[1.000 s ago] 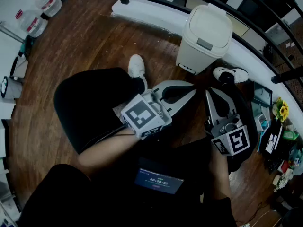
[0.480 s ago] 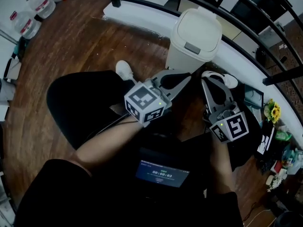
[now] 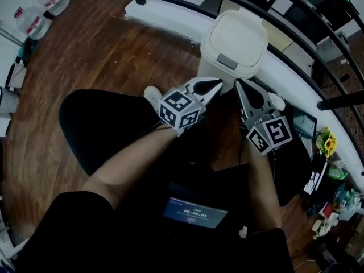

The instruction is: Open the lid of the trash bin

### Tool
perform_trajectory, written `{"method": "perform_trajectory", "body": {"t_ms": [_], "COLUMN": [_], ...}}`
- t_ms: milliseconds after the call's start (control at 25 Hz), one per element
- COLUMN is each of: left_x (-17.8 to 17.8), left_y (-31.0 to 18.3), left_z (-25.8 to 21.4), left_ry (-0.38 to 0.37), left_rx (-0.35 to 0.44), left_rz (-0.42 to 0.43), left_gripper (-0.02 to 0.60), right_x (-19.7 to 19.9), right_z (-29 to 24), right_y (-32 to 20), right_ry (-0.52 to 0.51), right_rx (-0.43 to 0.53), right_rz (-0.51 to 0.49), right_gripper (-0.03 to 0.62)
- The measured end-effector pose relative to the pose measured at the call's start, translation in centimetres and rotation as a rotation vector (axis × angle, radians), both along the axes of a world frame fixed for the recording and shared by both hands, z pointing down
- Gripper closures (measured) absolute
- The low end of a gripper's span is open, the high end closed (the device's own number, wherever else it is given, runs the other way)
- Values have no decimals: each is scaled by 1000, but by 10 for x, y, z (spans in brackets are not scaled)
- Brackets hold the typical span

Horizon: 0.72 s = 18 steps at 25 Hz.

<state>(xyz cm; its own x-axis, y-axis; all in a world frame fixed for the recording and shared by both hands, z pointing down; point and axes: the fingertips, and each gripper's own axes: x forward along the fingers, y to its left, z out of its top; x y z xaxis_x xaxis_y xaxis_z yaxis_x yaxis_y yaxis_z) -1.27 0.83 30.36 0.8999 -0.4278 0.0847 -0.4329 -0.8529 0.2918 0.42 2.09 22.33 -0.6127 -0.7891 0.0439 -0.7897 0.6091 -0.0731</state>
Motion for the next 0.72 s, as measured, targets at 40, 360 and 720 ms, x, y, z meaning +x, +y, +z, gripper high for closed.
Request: {"method": "perform_trajectory", "body": {"t_ms": [40,360,720], "left_x": [3,16,16], "left_y": [-7,-36,-55], "left_z": [8,79,173], "left_ry": [-10,-155,-301], "left_rx": [3,8,-104], "left_rz": [-5,-50,-48], "left_gripper": [568,568,568], "right_x": [-1,5,16], "right_z": [7,66,159], "right_y": [-6,-41,-60], "right_ry": [-2,-22,-66], "right_rx": [-9,-82,-211], "right_rz": [-11,1,29], "right_gripper": [579,579,579]}}
